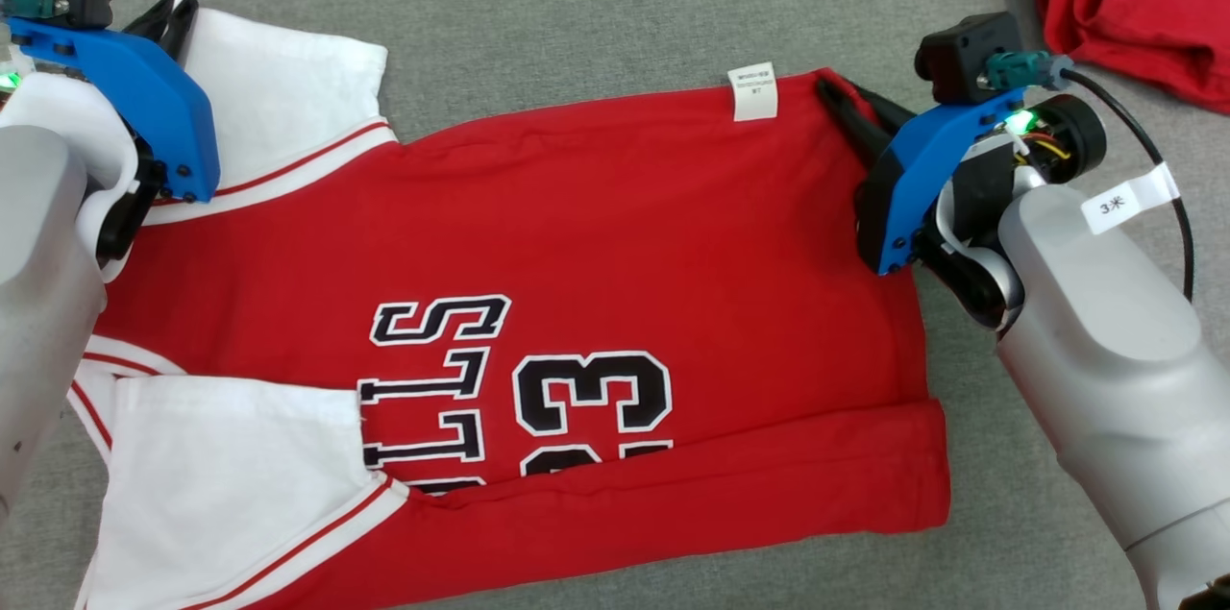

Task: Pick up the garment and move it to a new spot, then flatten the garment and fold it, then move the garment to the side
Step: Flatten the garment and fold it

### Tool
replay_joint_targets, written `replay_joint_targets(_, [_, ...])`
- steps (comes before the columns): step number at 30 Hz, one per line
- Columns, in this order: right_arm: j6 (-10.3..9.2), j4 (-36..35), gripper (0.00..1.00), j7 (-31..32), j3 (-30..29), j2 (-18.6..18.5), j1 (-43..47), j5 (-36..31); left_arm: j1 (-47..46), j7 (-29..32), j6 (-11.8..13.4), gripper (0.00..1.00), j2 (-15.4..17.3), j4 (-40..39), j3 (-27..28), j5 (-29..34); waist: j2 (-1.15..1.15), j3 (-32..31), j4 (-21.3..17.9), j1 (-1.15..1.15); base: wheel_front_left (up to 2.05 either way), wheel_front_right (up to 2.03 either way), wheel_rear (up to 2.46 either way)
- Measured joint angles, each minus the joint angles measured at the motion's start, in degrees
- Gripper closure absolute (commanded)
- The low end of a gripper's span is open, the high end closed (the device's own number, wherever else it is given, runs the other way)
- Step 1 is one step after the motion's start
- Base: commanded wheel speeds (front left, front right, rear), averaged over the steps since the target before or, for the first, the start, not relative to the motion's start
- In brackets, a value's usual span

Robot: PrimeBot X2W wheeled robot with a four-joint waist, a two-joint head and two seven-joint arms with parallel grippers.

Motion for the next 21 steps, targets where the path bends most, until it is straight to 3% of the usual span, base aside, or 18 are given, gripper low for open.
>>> replay_joint_targets(12, [0.0,6.1,1.0,-13.1,-2.4,0.3,0.2,-2.9,0.0,-12.0,0.0,1.0,-2.0,-2.1,-1.4,-1.7,0.0,-5.1,2.9,0.0,0.0,0.0,0.0])
replay_joint_targets(21, [0.0,6.6,1.0,-21.1,-1.7,-0.6,6.7,-1.9,8.0,-15.4,0.3,1.0,-1.4,-9.4,0.7,-2.3,0.0,-9.9,5.2,-0.01,0.0,0.0,0.0])
